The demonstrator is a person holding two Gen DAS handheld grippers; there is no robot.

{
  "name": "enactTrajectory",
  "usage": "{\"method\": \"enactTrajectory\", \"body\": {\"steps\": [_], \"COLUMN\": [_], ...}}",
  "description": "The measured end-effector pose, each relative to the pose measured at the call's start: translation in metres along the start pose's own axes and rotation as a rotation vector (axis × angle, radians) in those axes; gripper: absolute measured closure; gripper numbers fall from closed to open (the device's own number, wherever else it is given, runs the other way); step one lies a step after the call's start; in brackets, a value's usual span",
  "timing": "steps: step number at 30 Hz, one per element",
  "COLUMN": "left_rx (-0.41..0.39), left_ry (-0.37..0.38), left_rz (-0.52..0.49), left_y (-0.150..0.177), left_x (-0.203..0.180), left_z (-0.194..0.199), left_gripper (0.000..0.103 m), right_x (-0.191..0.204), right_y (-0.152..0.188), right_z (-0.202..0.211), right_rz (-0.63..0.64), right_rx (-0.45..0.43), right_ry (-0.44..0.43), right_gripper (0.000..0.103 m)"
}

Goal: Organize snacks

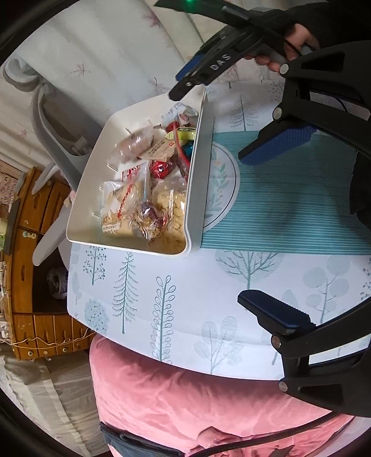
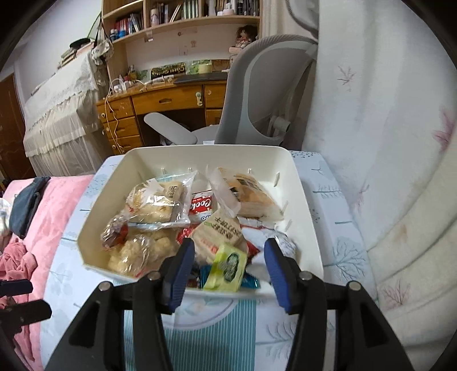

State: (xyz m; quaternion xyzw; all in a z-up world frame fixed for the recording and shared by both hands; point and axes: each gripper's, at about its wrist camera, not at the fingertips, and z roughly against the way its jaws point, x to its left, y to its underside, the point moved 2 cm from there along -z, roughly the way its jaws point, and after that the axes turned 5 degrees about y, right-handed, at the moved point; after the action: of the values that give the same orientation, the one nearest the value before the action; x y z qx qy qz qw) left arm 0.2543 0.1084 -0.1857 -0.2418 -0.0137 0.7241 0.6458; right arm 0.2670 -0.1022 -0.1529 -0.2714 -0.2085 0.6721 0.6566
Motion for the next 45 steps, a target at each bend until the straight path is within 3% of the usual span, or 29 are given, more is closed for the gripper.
{"method": "enactTrajectory", "body": {"steps": [2, 6, 15, 20, 28, 35, 45], "left_rx": [-0.017, -0.061, -0.104, -0.09, -0.102, -0.118, -0.208], "left_ry": [-0.008, -0.024, -0.049, -0.071, -0.018, 0.007, 0.033], "left_rz": [-0.003, 0.006, 0.07, 0.018, -0.048, -0.091, -0.191], "left_y": [0.007, 0.023, 0.06, 0.077, 0.096, 0.099, 0.092], "left_x": [-0.005, -0.014, -0.033, -0.053, -0.085, -0.093, -0.11], "left_z": [0.008, 0.024, 0.049, 0.061, 0.088, 0.114, 0.152], "left_gripper": [0.015, 0.015, 0.015, 0.015, 0.015, 0.014, 0.001], "right_x": [-0.005, -0.02, -0.055, -0.073, -0.086, -0.083, -0.067], "right_y": [0.006, 0.024, 0.06, 0.07, 0.079, 0.075, 0.069], "right_z": [0.011, 0.035, 0.079, 0.11, 0.158, 0.197, 0.229], "right_rz": [-0.008, -0.036, 0.026, -0.004, -0.077, -0.136, -0.178], "right_rx": [0.0, 0.019, 0.091, 0.119, 0.126, 0.083, 0.023], "right_ry": [-0.004, -0.032, -0.058, -0.063, -0.109, -0.077, -0.062], "right_gripper": [0.05, 0.034, 0.032, 0.028, 0.022, 0.012, 0.008]}}
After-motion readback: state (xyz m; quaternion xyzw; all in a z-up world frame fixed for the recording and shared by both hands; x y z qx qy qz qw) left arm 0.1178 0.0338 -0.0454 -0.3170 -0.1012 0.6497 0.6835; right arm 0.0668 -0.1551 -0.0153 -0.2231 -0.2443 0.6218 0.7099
